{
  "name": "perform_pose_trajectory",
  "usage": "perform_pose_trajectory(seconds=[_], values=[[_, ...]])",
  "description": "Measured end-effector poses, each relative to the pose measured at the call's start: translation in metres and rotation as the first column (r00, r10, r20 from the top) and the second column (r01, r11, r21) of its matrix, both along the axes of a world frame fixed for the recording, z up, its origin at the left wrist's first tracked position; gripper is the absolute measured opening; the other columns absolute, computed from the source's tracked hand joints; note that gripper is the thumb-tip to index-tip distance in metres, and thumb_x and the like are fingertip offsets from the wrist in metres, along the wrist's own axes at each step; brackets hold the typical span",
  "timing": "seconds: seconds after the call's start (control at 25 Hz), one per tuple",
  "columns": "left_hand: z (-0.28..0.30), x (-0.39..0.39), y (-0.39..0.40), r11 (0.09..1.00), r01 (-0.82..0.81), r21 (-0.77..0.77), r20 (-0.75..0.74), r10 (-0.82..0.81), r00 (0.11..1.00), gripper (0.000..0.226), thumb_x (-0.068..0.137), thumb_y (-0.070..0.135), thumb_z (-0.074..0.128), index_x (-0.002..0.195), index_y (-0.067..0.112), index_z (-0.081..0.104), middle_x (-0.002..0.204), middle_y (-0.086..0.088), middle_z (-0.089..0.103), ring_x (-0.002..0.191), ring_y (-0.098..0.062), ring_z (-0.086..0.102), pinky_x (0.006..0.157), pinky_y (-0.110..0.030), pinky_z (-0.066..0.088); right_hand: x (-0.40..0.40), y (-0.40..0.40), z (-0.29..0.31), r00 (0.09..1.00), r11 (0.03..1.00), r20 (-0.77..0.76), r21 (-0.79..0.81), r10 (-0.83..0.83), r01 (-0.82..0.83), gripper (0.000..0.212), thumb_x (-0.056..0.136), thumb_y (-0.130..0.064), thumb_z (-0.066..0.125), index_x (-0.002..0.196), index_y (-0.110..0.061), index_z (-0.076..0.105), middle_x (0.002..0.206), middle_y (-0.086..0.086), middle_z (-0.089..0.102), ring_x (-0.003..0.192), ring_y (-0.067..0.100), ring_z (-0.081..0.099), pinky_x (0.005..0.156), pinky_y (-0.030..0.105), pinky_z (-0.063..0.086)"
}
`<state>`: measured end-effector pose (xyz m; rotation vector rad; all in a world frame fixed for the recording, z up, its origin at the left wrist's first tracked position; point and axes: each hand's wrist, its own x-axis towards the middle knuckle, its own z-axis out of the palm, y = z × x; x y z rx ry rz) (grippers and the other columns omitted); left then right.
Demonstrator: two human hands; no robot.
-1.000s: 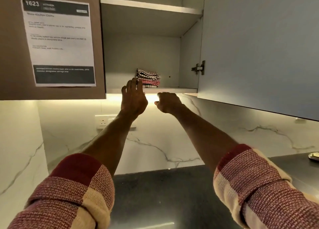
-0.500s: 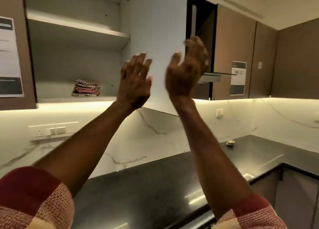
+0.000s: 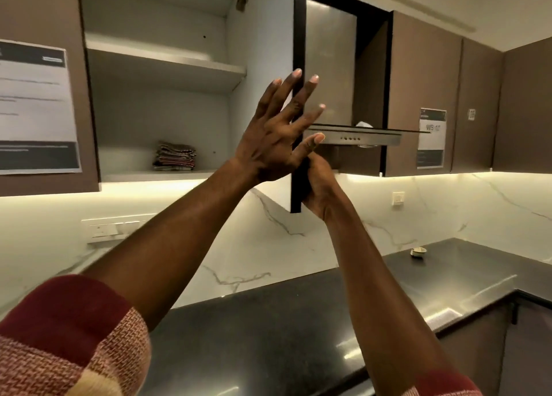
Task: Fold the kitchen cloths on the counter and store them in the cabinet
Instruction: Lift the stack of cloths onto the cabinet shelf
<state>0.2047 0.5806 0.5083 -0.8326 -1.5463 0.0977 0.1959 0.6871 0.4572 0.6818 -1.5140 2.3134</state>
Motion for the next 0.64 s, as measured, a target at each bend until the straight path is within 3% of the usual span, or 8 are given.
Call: perform_pose_trajectory(seconds=[0.08,0.16,0.2,0.28,0.36,0.44,0.52,0.64], values=[[0.003,-0.005,-0.043,0.998,0.057,-0.037,-0.012,-0.057,0.998,0.040,0.095,0.040,0.046,0.109,0.014,0.073,0.134,-0.011,0.060,0.140,-0.035,0.036,0.117,-0.055,0.021,-0.012,-0.052,-0.004,0.993,0.994,-0.097,0.083,-0.060,0.069,0.044,0.106,-0.021,0.027,0.138,0.005,0.043,0.115,0.014,0.064,0.103,0.020,0.064,0.083,0.030,0.055],[0.001,-0.014,-0.103,0.998,0.039,-0.041,0.000,-0.040,0.999,0.035,0.093,0.036,0.051,0.096,0.013,0.076,0.113,-0.005,0.072,0.136,-0.030,0.044,0.118,-0.053,0.019,-0.026,-0.108,-0.014,0.974,0.968,-0.208,0.212,-0.094,0.138,0.042,0.107,-0.026,0.028,0.142,-0.009,0.042,0.122,0.004,0.060,0.108,0.011,0.060,0.086,0.021,0.053],[-0.002,-0.022,-0.138,1.000,-0.021,-0.023,-0.026,0.020,0.999,0.034,0.093,0.035,0.051,0.095,0.012,0.076,0.109,-0.004,0.074,0.133,-0.029,0.047,0.118,-0.052,0.019,-0.036,-0.138,-0.020,0.959,0.951,-0.271,0.268,-0.077,0.152,0.042,0.106,-0.029,0.030,0.145,-0.018,0.037,0.135,0.002,0.054,0.121,0.012,0.054,0.097,0.021,0.048],[-0.010,-0.041,-0.209,0.976,-0.206,0.064,-0.017,0.207,0.978,0.036,0.095,0.033,0.048,0.105,0.008,0.073,0.117,-0.007,0.070,0.134,-0.030,0.047,0.118,-0.052,0.020,-0.065,-0.193,-0.029,0.871,0.836,-0.472,0.415,-0.140,0.359,0.049,0.104,-0.029,0.036,0.151,-0.026,0.021,0.161,0.002,0.020,0.148,0.020,0.019,0.118,0.034,0.020],[-0.025,-0.063,-0.272,0.881,-0.469,0.067,0.156,0.455,0.877,0.044,0.097,0.033,0.043,0.130,0.008,0.057,0.144,-0.011,0.051,0.145,-0.031,0.028,0.120,-0.052,0.013,-0.099,-0.250,-0.032,0.718,0.564,-0.677,0.534,-0.161,0.630,0.057,0.103,-0.034,0.037,0.153,-0.024,0.011,0.164,0.006,-0.003,0.151,0.024,-0.004,0.123,0.041,0.005],[-0.044,-0.094,-0.311,0.760,-0.650,-0.009,0.288,0.625,0.726,0.059,0.098,0.039,0.036,0.150,0.012,0.026,0.161,-0.010,0.016,0.150,-0.030,0.001,0.122,-0.049,0.000,-0.134,-0.288,-0.035,0.626,0.298,-0.759,0.564,-0.182,0.770,0.064,0.102,-0.045,0.032,0.154,-0.024,0.003,0.163,0.009,-0.011,0.150,0.030,-0.009,0.122,0.047,0.009],[-0.059,-0.128,-0.340,0.677,-0.734,-0.044,0.339,0.702,0.627,0.074,0.096,0.047,0.035,0.153,0.013,0.006,0.162,-0.011,-0.002,0.149,-0.030,-0.011,0.121,-0.049,-0.005,-0.168,-0.319,-0.041,0.594,0.219,-0.771,0.554,-0.227,0.803,0.068,0.099,-0.052,0.028,0.154,-0.024,-0.001,0.162,0.010,-0.011,0.149,0.034,-0.010,0.118,0.048,0.012],[-0.076,-0.172,-0.359,0.631,-0.774,-0.053,0.407,0.721,0.561,0.079,0.097,0.050,0.034,0.152,0.009,-0.003,0.161,-0.015,-0.008,0.148,-0.031,-0.014,0.121,-0.050,-0.003,-0.213,-0.345,-0.050,0.526,0.110,-0.814,0.516,-0.245,0.849,0.071,0.099,-0.052,0.032,0.154,-0.022,-0.001,0.162,0.012,-0.009,0.149,0.037,-0.008,0.118,0.048,0.012]])
